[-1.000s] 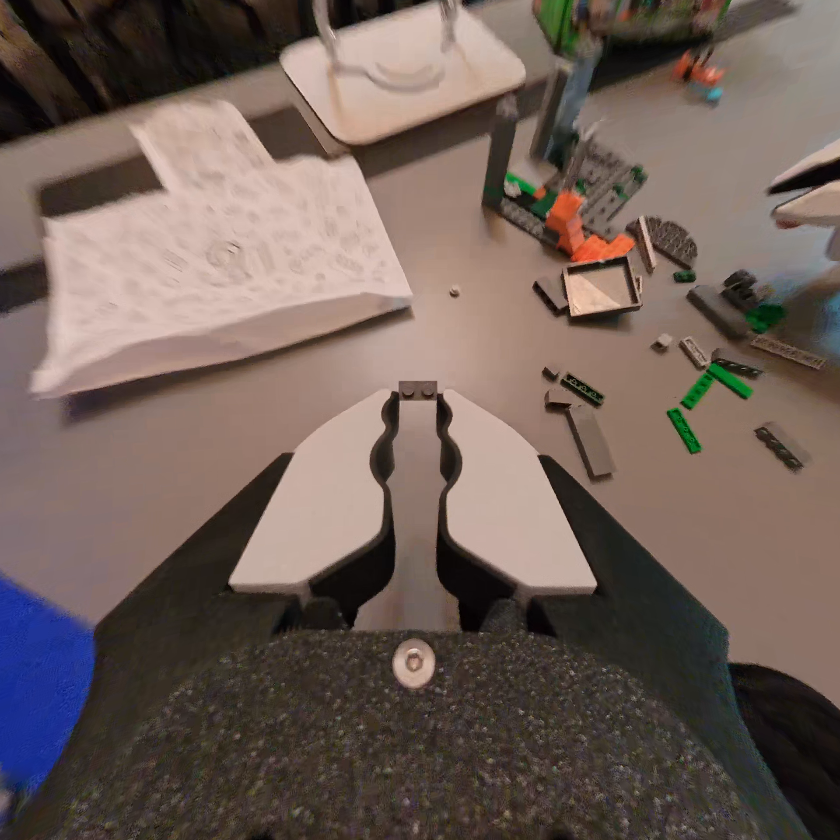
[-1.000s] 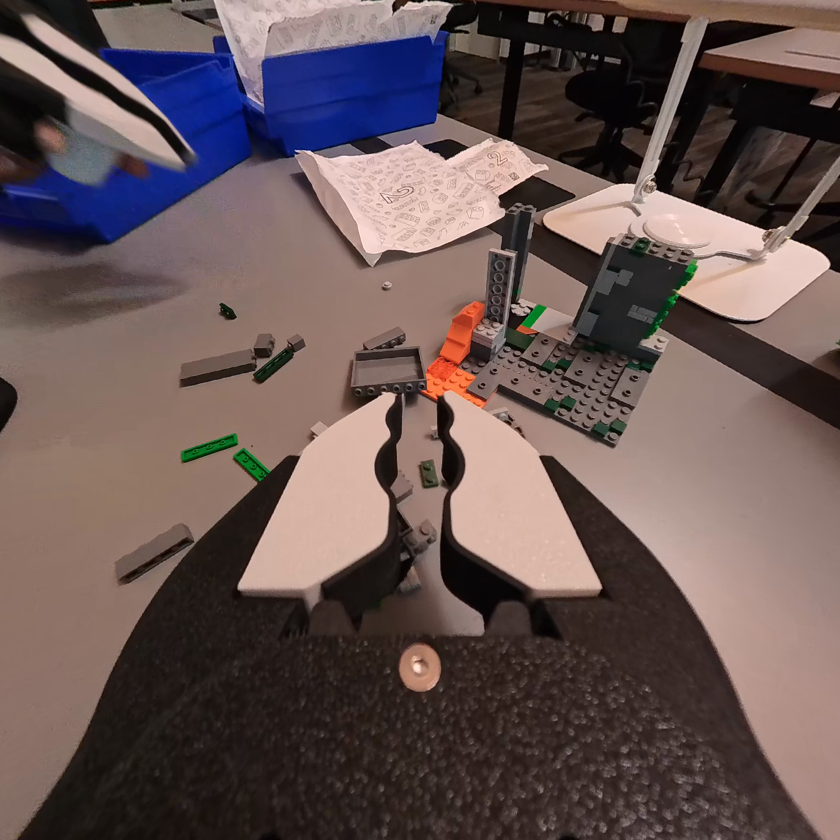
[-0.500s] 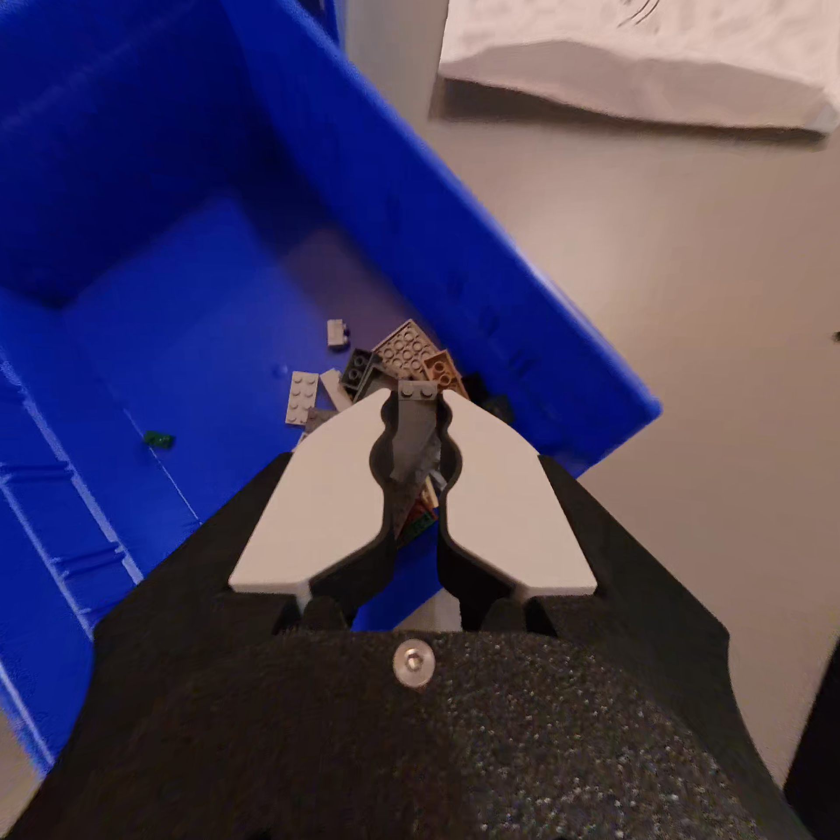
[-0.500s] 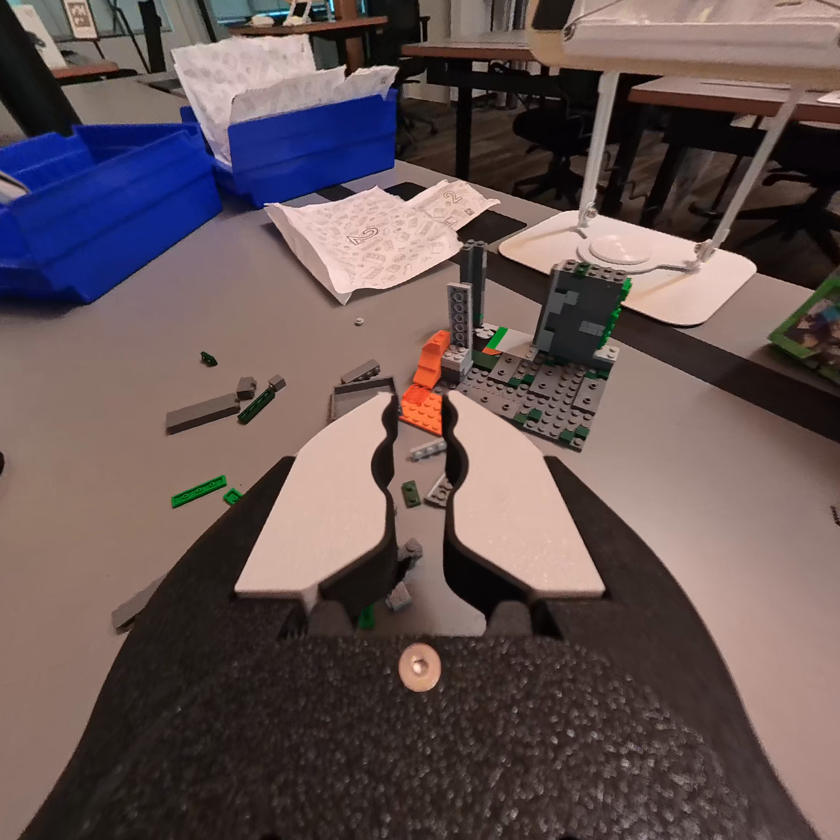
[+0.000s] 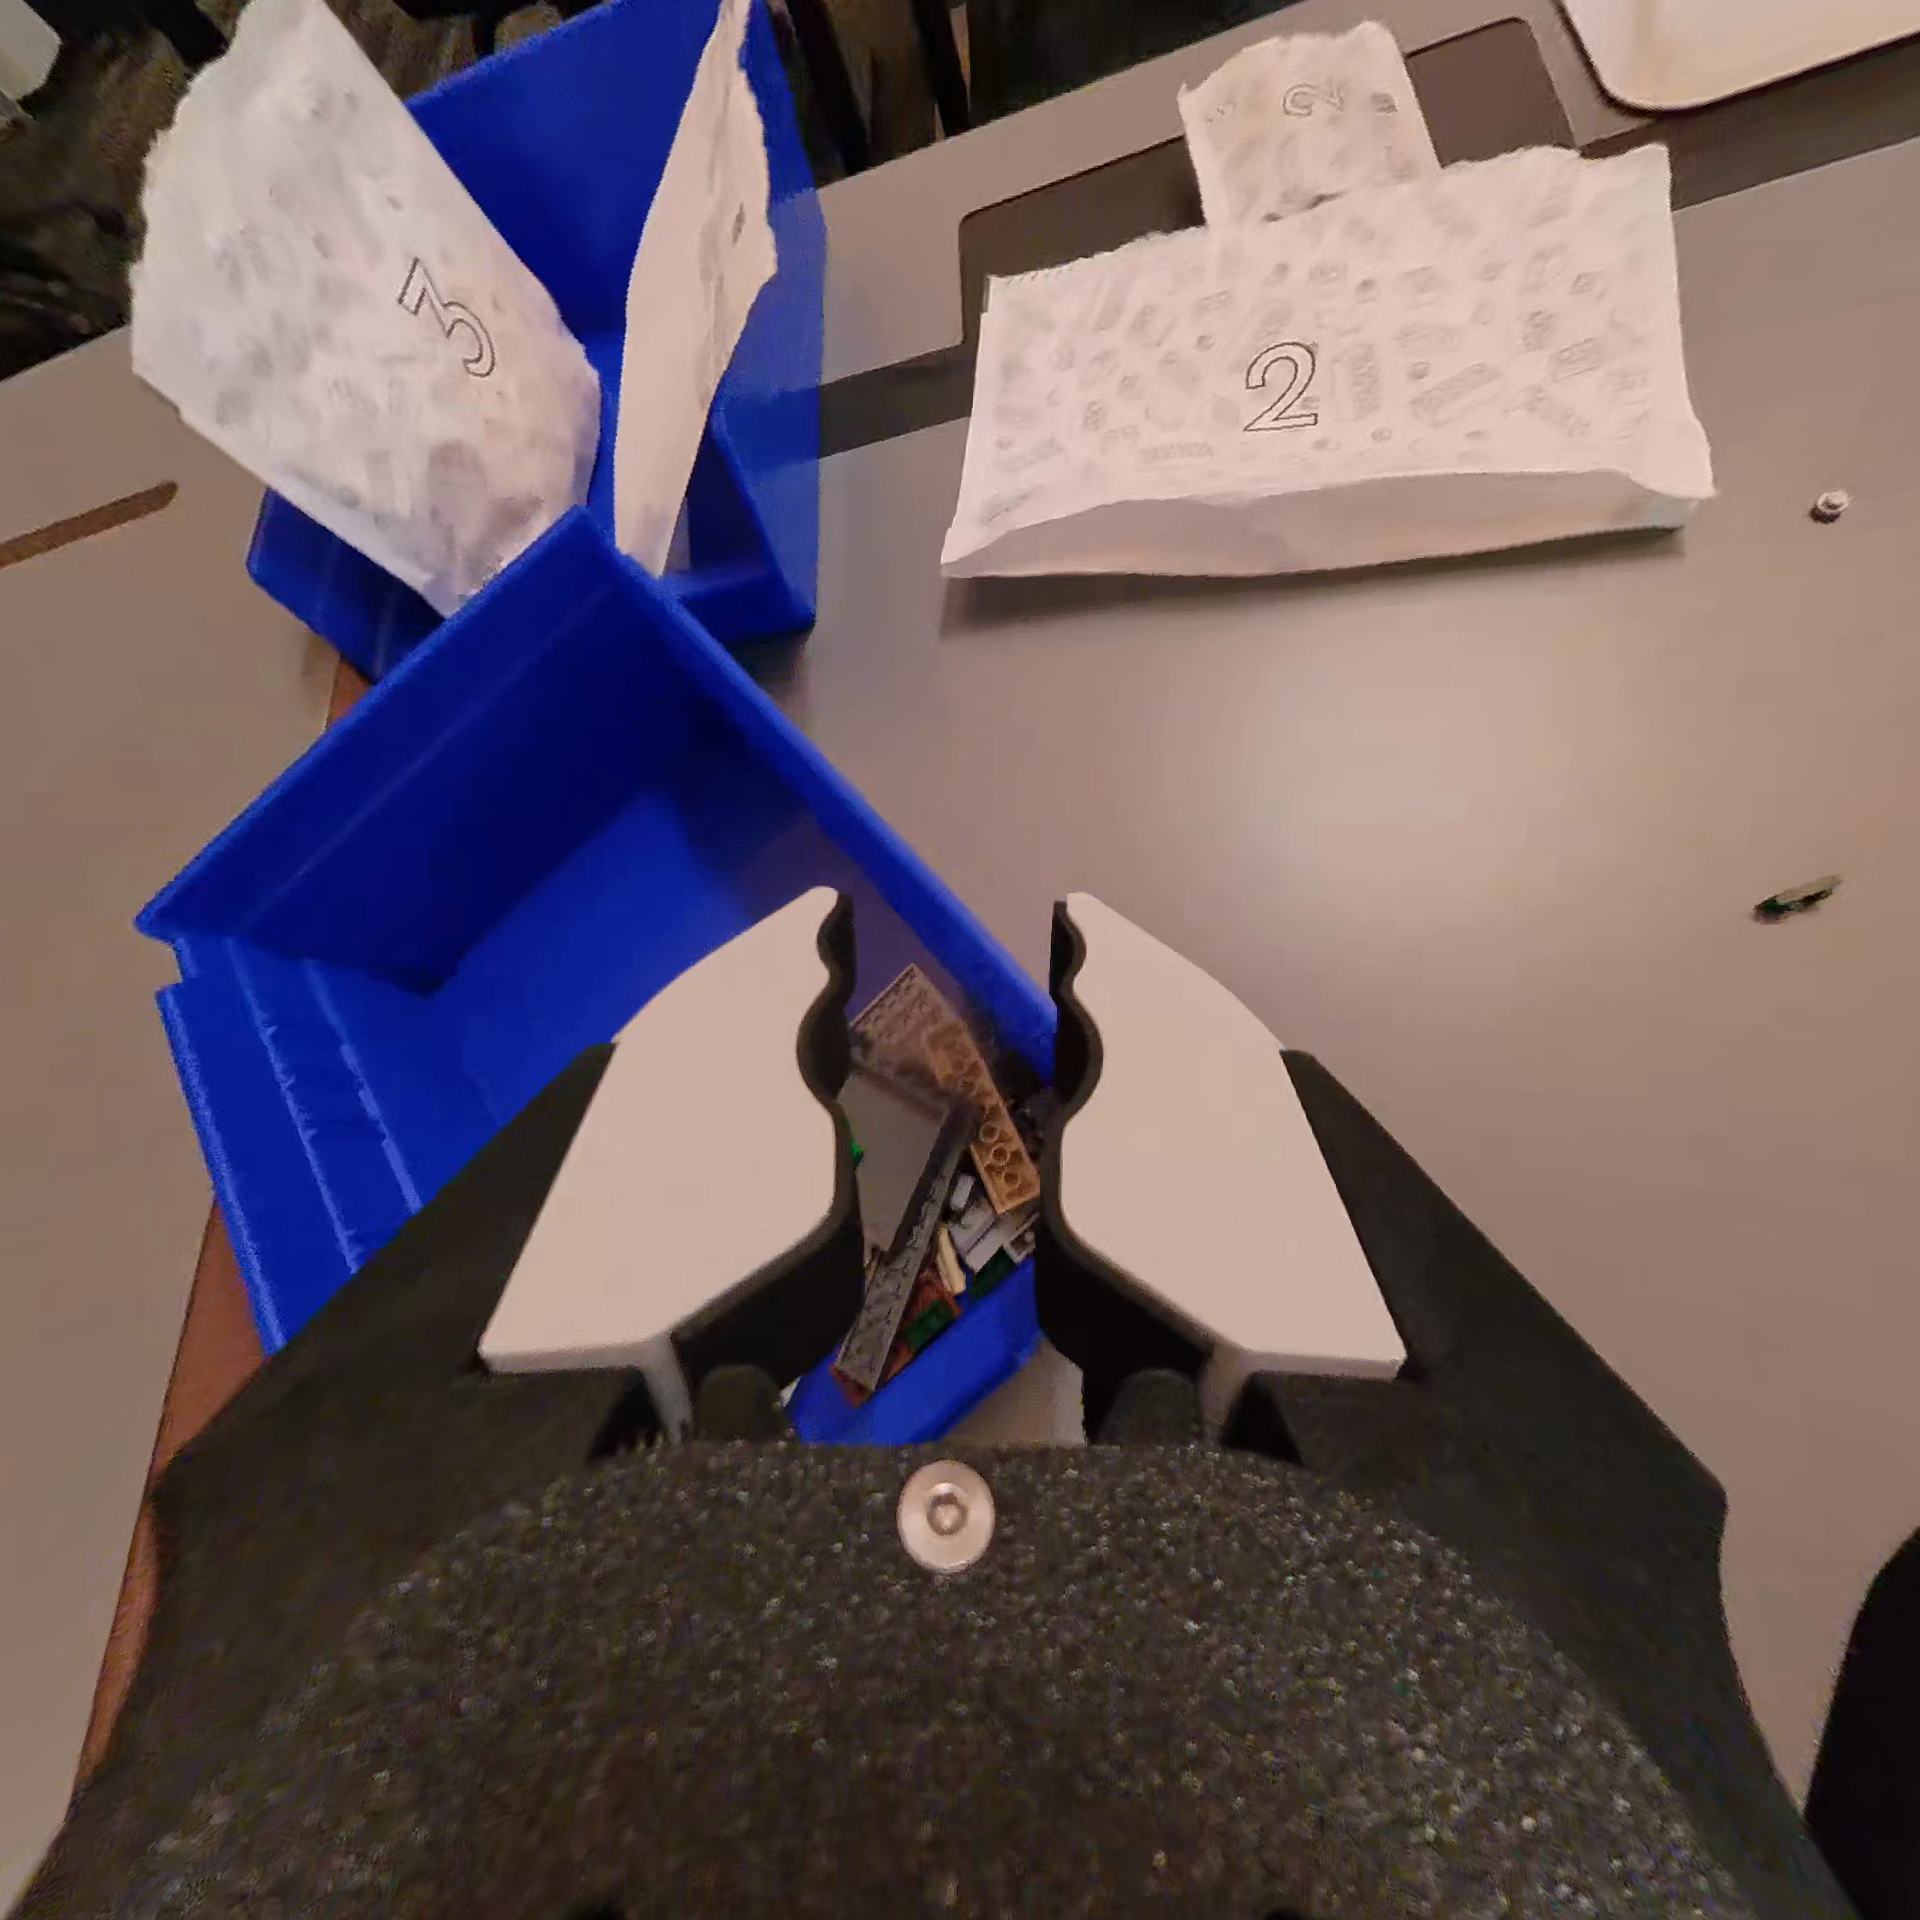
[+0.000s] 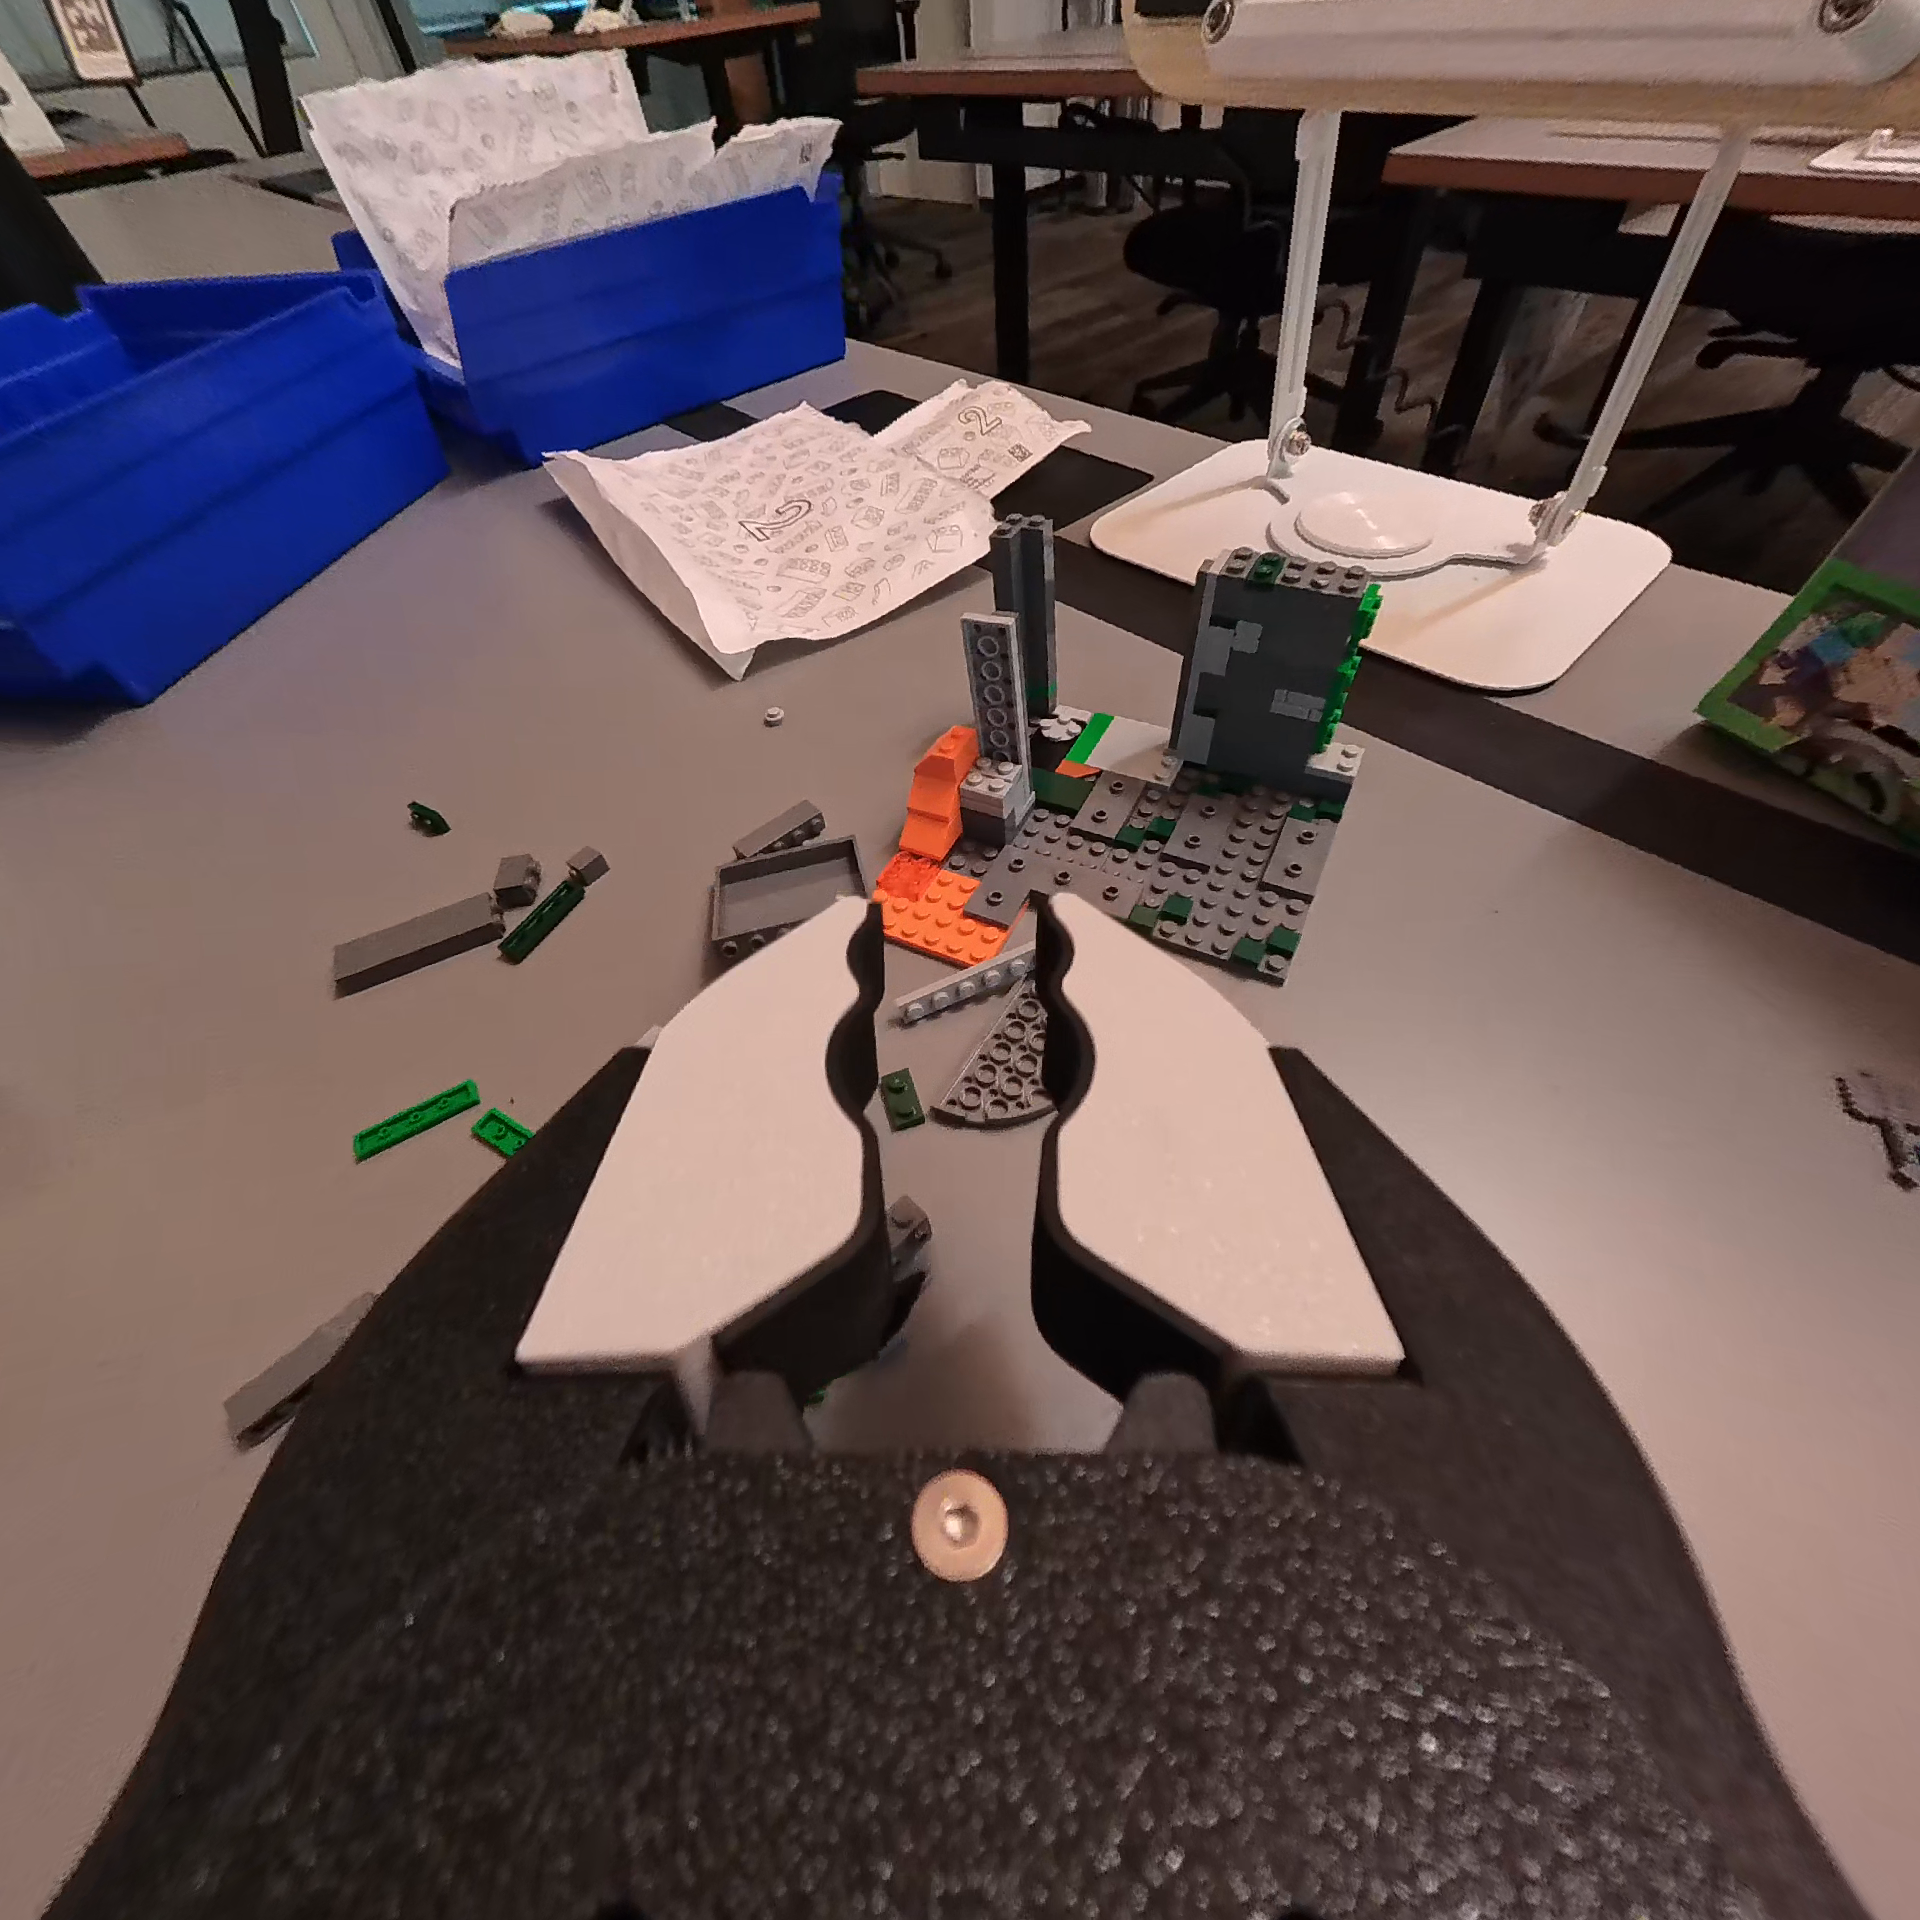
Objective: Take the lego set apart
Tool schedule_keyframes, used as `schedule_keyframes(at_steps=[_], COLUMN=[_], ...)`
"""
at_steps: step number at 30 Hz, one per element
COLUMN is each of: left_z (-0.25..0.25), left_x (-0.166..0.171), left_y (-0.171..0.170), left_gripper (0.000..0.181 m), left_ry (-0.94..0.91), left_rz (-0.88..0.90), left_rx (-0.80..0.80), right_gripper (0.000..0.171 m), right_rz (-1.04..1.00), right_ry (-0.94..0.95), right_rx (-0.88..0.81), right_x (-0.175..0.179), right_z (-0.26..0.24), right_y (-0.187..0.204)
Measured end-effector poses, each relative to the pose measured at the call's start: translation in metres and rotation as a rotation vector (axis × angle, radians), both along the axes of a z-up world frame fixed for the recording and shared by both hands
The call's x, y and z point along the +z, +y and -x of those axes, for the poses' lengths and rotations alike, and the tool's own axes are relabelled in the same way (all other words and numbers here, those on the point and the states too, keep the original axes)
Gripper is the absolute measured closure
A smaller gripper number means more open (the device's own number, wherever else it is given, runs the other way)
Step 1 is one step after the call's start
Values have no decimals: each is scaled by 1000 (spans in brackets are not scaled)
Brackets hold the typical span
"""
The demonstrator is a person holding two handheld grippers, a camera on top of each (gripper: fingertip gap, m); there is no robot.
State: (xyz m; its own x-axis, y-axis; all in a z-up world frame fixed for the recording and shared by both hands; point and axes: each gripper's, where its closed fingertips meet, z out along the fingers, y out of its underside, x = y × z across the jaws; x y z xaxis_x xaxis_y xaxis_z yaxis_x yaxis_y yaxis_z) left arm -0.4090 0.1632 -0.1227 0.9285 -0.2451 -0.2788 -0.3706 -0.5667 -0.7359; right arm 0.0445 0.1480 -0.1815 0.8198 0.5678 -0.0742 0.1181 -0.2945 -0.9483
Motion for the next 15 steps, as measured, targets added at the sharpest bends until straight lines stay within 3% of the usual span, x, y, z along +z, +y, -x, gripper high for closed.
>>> schedule_keyframes(at_steps=[7,15], left_z=[-97,-242], left_x=[-2,-85], left_y=[13,38], left_gripper=[154,162], left_ry=[-153,-251], left_rz=[-6,196], left_rx=[-263,-547], right_gripper=[146,147], right_rz=[2,1], right_ry=[8,-23], right_rx=[0,-44], right_x=[-2,-8], right_z=[-2,-6], right_y=[2,4])
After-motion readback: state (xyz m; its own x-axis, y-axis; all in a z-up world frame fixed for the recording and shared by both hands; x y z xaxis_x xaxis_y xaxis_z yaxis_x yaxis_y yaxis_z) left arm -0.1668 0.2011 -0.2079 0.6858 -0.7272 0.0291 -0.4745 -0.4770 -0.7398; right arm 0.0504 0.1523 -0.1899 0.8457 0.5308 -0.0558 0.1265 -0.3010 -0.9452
